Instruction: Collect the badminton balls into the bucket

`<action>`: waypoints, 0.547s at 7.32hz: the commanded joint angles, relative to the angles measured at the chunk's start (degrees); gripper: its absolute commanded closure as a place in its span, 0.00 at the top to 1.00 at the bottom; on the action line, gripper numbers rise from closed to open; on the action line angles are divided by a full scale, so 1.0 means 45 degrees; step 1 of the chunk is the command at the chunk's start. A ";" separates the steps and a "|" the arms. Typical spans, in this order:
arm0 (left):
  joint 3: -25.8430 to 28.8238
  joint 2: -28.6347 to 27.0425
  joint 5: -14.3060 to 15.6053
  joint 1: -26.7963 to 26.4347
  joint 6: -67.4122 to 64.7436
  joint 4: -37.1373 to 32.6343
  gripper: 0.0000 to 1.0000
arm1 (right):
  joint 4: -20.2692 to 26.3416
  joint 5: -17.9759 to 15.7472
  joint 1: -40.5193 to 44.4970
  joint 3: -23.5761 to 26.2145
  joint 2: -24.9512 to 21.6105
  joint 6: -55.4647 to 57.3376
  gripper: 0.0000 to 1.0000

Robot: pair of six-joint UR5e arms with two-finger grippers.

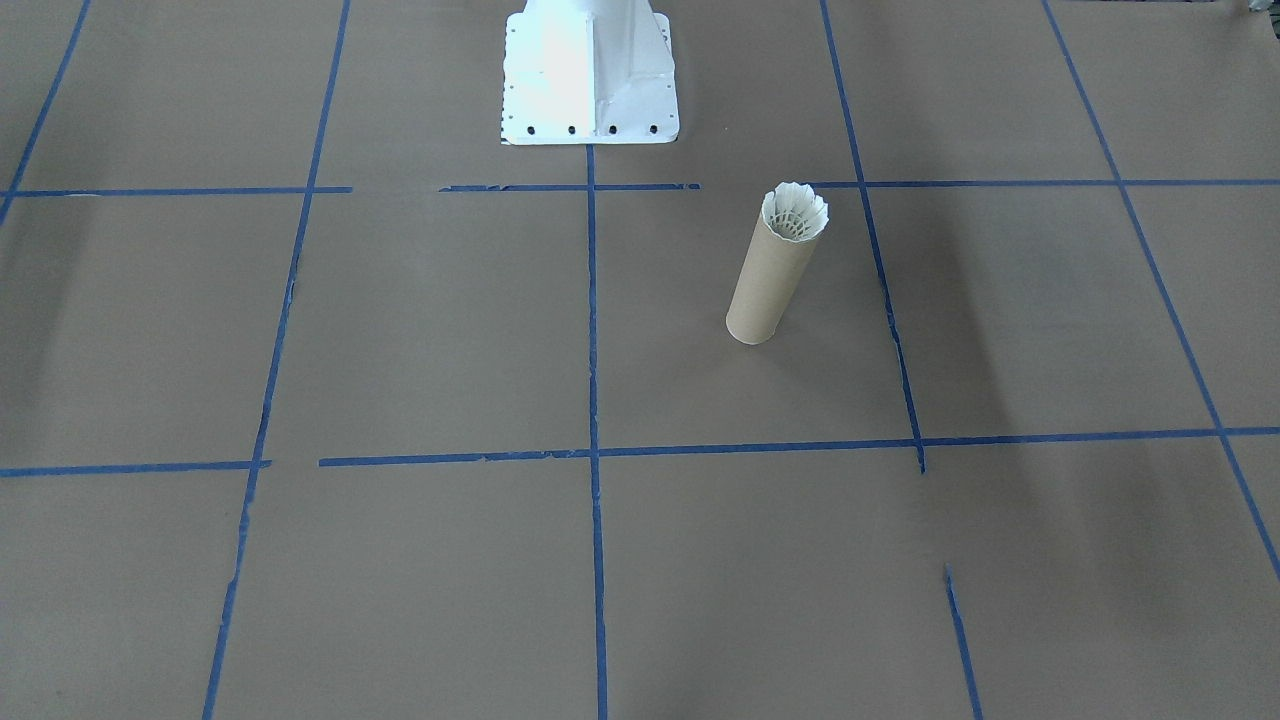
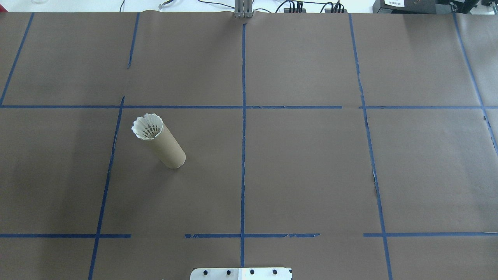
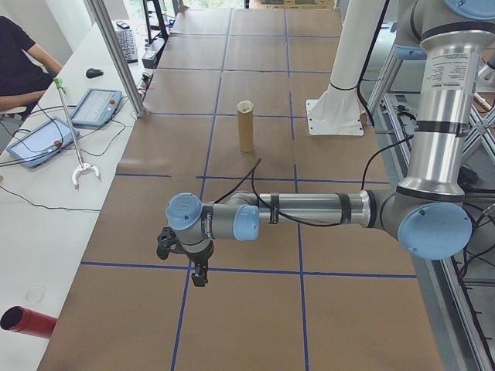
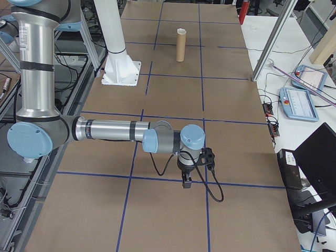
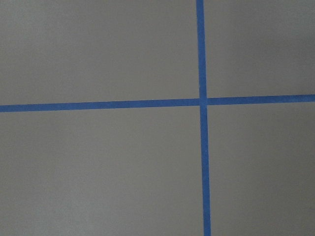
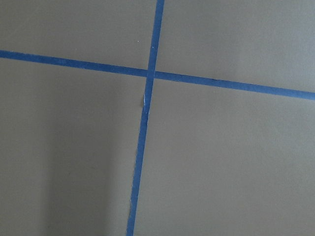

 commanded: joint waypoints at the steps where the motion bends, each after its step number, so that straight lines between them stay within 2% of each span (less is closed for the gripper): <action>1: -0.0068 0.0024 -0.0028 -0.0040 0.0065 0.0012 1.00 | 0.0000 0.0000 0.0000 0.0000 0.0000 0.0004 1.00; 4: -0.1568 0.0063 -0.0009 -0.0371 0.0124 0.1685 1.00 | 0.0000 0.0000 0.0000 0.0000 0.0000 -0.0016 1.00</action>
